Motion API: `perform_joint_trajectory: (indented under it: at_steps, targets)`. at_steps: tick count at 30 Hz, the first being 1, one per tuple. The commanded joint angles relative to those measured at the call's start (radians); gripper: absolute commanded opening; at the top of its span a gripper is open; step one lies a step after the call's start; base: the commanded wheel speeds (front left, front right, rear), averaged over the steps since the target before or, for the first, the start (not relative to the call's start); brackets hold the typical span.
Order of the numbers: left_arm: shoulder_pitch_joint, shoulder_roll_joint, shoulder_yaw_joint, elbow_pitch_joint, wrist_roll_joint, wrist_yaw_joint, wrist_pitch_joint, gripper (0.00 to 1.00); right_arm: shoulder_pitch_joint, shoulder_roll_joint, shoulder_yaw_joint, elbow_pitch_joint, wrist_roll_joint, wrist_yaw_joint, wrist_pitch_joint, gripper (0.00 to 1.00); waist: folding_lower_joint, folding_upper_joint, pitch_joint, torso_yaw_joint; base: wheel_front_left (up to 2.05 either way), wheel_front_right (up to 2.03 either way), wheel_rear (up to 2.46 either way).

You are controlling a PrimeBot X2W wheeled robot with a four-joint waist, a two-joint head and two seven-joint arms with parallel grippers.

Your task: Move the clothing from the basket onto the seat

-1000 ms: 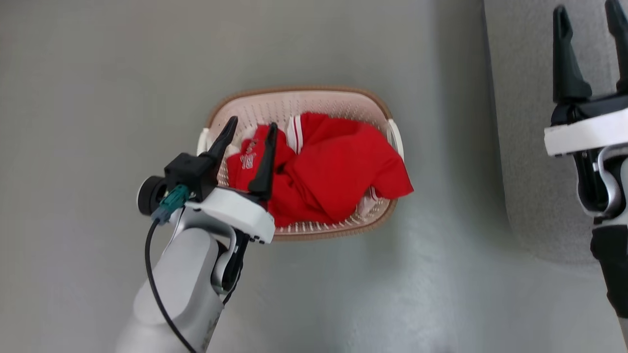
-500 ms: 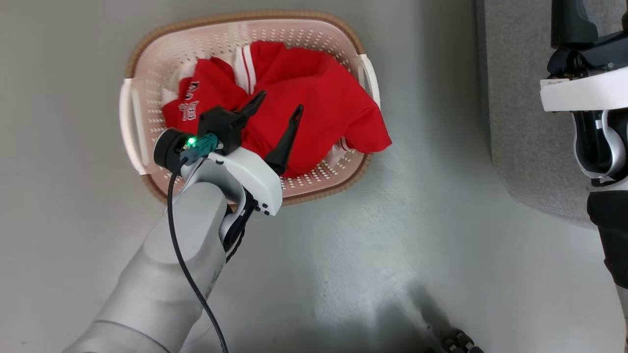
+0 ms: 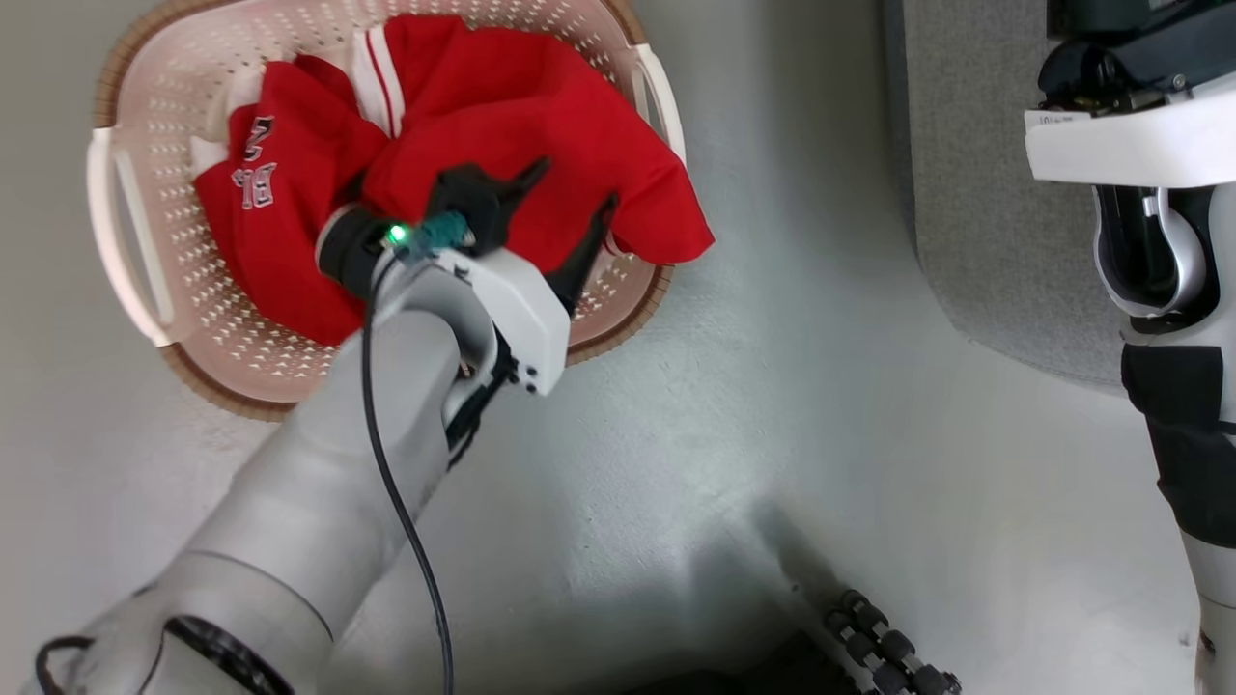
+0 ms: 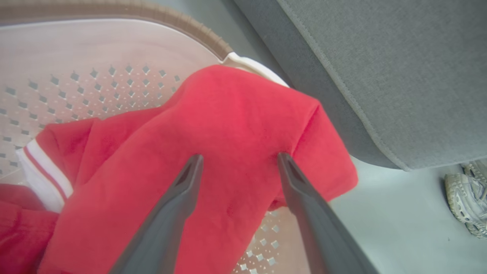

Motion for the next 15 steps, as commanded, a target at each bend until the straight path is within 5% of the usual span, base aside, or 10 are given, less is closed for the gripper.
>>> perform_joint_trajectory:
  at_steps: [1, 7, 8, 9, 15]
  targets:
    - [-0.015, 0.007, 0.01, -0.01, -0.01, -0.007, -0.006, 1.0, 0.014, 0.002, 0.007, -0.031, 0.01, 0.007, -0.009, 1.0, 0.0, 0.0, 0.009, -0.008, 0.0, 0.0, 0.0]
    - [-0.081, 0.021, -0.059, 0.025, -0.088, -0.007, -0.006, 1.0, 0.005, 0.015, 0.007, -0.048, 0.021, 0.007, -0.009, 1.0, 0.0, 0.0, 0.027, -0.038, 0.0, 0.0, 0.0]
    - [-0.085, 0.023, -0.069, 0.025, -0.095, -0.007, -0.006, 0.41, 0.007, 0.016, 0.005, -0.048, 0.023, 0.007, -0.009, 1.0, 0.0, 0.0, 0.027, -0.041, 0.0, 0.0, 0.0]
    - [-0.088, 0.023, -0.076, 0.022, -0.104, -0.007, -0.006, 0.0, 0.01, 0.016, 0.002, -0.048, 0.025, 0.007, -0.009, 1.0, 0.0, 0.0, 0.025, -0.042, 0.0, 0.0, 0.0]
    - [-0.086, 0.035, -0.115, -0.001, -0.141, -0.007, -0.006, 0.0, 0.019, 0.014, -0.013, -0.038, 0.029, 0.007, -0.009, 1.0, 0.0, 0.0, 0.005, -0.037, 0.0, 0.0, 0.0]
